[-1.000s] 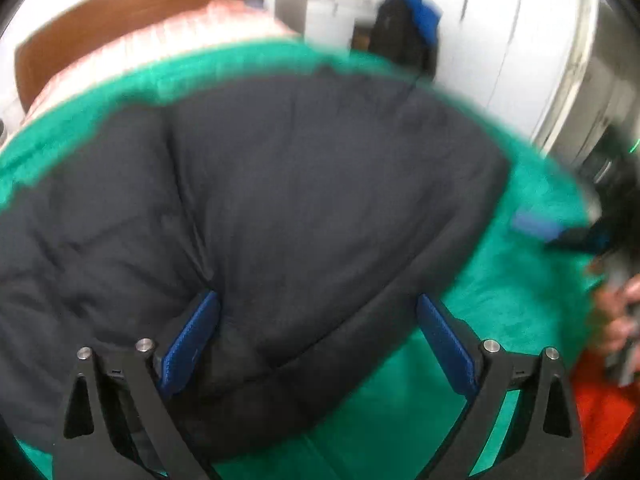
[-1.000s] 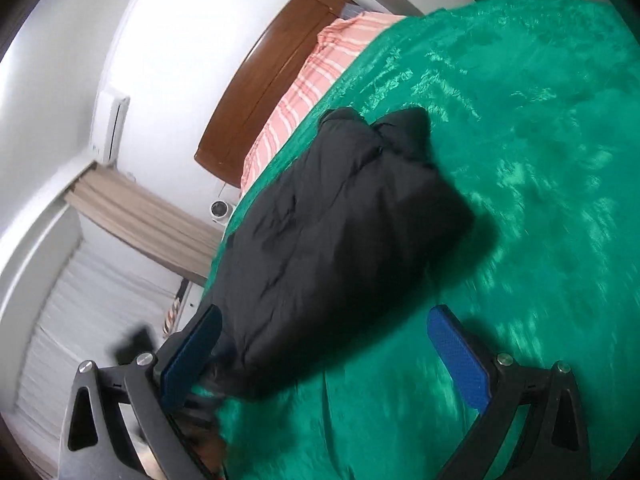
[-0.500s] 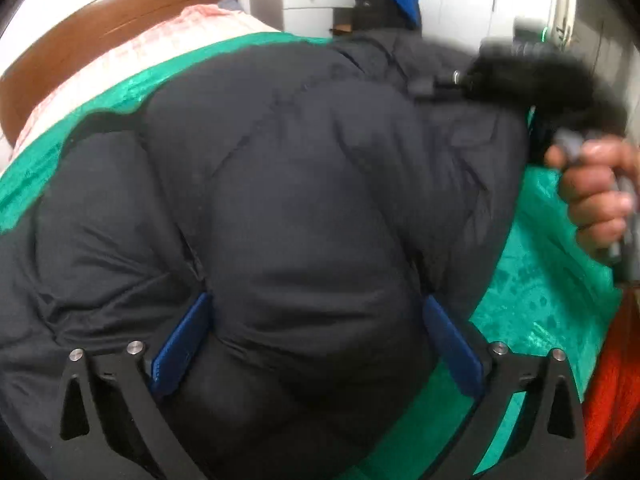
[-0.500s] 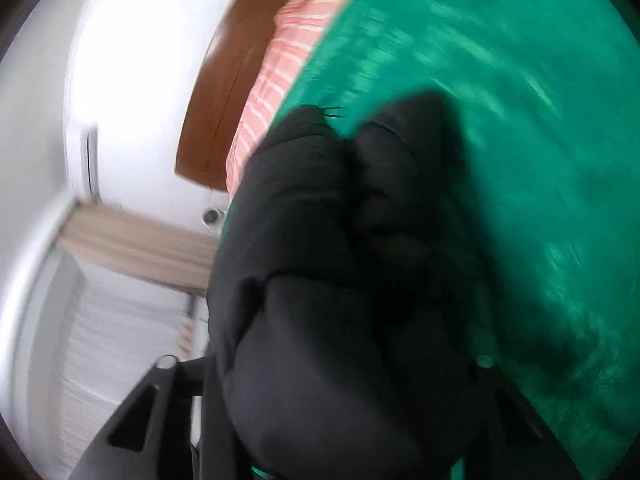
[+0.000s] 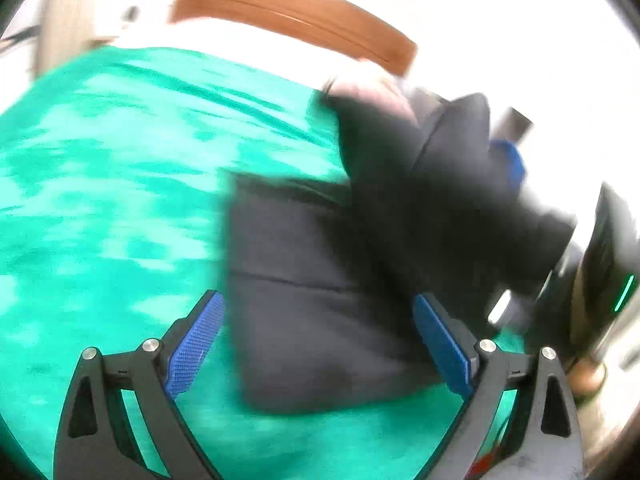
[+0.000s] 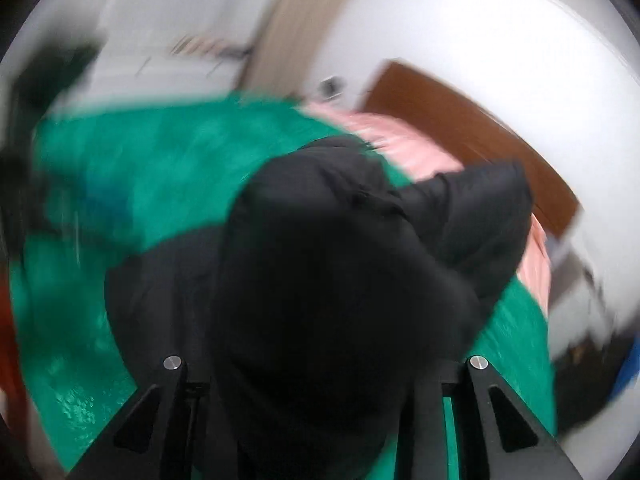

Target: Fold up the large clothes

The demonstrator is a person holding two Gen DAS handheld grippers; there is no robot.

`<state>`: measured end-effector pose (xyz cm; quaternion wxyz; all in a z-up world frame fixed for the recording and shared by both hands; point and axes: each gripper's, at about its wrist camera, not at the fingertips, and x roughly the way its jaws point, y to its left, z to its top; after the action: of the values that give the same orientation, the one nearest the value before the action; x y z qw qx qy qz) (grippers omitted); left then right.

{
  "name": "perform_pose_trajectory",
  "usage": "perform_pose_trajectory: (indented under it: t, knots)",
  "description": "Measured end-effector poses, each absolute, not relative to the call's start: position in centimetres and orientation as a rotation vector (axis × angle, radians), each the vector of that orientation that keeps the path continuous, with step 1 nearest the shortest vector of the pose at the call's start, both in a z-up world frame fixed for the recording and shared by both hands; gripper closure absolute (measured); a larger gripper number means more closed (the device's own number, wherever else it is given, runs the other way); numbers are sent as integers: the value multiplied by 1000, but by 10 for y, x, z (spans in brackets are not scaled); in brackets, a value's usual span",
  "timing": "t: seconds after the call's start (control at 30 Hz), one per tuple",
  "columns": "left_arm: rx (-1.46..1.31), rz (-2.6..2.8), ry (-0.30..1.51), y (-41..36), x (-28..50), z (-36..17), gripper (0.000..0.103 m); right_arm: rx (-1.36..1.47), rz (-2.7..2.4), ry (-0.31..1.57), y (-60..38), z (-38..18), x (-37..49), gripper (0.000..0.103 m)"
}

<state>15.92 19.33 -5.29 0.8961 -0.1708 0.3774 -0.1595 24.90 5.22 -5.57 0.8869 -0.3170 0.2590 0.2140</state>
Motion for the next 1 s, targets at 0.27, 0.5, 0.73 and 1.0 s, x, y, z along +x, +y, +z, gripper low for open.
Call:
perform_pose_trajectory:
  t: [0.27,0.5,0.73,1.0]
  knots:
    - [-415,-426,798,219,177,-34,5,-904,446,417,123,-124,215,59]
    - [-236,-453,905,140,286,-24,5,-868,493,360,109,-124,184,45]
    - [-297,-430,1002,166,309,-44,66,-236,754,520,30,-40,169,34]
    - [-249,-391,1051,187,320,-62,65,-242,874,610,88,-61,247,57]
